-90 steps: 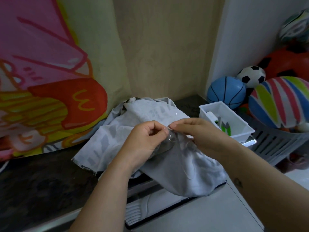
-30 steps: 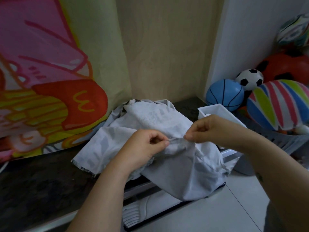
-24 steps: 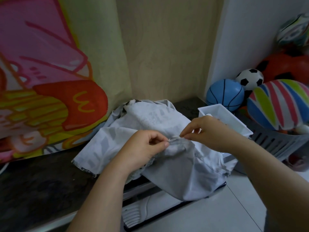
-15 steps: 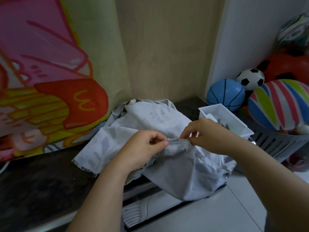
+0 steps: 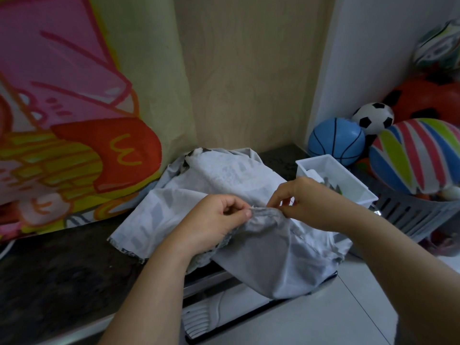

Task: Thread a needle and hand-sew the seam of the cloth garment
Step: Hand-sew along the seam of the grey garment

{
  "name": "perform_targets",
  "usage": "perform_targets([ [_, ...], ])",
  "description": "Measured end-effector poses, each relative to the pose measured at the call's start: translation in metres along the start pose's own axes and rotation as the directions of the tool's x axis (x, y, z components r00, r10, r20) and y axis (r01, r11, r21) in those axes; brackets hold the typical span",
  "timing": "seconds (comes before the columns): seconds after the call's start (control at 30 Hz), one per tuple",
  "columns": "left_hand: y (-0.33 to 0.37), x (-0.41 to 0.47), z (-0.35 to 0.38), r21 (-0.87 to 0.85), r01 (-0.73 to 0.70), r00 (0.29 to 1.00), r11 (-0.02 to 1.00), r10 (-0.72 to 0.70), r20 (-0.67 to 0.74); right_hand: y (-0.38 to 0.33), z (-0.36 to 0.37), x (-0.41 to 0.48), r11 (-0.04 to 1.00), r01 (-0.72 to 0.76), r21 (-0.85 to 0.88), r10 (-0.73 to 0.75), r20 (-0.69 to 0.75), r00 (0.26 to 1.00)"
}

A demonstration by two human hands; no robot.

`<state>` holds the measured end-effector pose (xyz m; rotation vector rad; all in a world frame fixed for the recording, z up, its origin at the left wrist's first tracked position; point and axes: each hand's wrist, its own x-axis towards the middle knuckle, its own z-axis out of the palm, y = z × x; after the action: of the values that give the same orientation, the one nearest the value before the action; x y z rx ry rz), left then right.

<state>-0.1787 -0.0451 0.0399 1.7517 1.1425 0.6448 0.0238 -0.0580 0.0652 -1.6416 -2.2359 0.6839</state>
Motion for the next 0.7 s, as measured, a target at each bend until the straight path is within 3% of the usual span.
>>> perform_targets([
  [0.23,0.0,0.001,-0.001,-0.179,0.032,0.998,0.983,-0.021,0.062,-0.004,0.003,0.001,0.993,0.067,-0.095,-0.076,-0.089,0.993],
  [0.37,-0.003,0.004,0.001,-0.283,0.048,0.998,0.958,-0.038,0.04,-0.009,0.007,0.003,0.994,0.104,-0.046,-0.109,-0.131,0.985],
  [0.47,-0.003,0.007,0.001,-0.373,0.043,0.999,0.927,-0.047,-0.004,-0.015,0.009,0.001,0.975,0.084,0.207,-0.042,-0.2,0.979],
  [0.57,-0.002,0.008,0.001,-0.401,0.031,0.998,0.916,-0.05,-0.036,-0.023,0.012,-0.003,0.873,0.112,0.475,-0.006,-0.22,0.976],
  [0.7,-0.003,0.009,0.001,-0.379,0.042,0.993,0.925,-0.081,-0.086,-0.026,0.017,-0.003,0.795,0.129,0.593,-0.019,-0.189,0.982],
])
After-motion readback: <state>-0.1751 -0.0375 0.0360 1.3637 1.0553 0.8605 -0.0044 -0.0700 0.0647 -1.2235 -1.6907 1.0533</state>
